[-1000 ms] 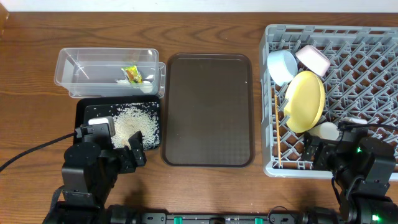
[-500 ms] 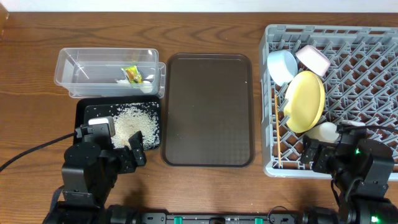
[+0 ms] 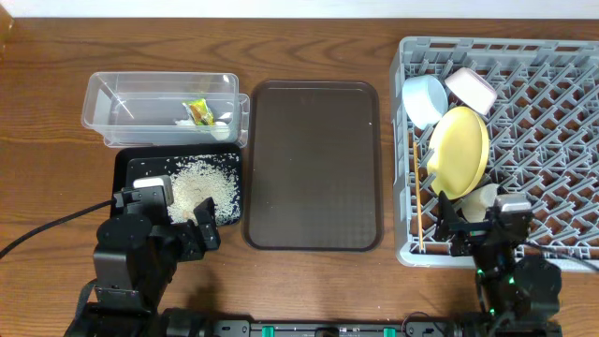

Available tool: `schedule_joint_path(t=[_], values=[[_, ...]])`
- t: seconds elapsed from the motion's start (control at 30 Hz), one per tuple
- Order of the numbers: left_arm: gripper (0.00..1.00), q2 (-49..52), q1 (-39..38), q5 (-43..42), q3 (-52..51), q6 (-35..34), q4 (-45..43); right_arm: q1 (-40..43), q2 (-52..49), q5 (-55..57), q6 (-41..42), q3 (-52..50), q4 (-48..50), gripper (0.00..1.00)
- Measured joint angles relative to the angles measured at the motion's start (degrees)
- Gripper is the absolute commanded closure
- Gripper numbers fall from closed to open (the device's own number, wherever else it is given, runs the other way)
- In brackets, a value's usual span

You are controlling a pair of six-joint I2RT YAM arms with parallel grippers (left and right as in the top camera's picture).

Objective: Sort waste into correct bins and load items into the dishwasher rack

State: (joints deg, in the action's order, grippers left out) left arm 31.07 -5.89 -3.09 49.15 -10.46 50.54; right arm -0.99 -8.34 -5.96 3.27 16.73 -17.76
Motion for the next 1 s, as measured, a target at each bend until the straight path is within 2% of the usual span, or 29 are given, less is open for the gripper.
schedule_joint_path(t=[0.27,0.53,1.0], values=[[0.05,0.0,0.0,0.0,0.0,0.0,0.0,0.0,7.2,0.0,-2.9,-8.6,9.1,0.01],[0.04,0.0,0.0,0.0,0.0,0.0,0.0,0.0,7.5,-0.7,-4.3,-14.2,9.5,0.01],[0.04,0.0,0.0,0.0,0.0,0.0,0.0,0.0,7.6,-3.3,-6.9,-14.3,9.9,0.01]])
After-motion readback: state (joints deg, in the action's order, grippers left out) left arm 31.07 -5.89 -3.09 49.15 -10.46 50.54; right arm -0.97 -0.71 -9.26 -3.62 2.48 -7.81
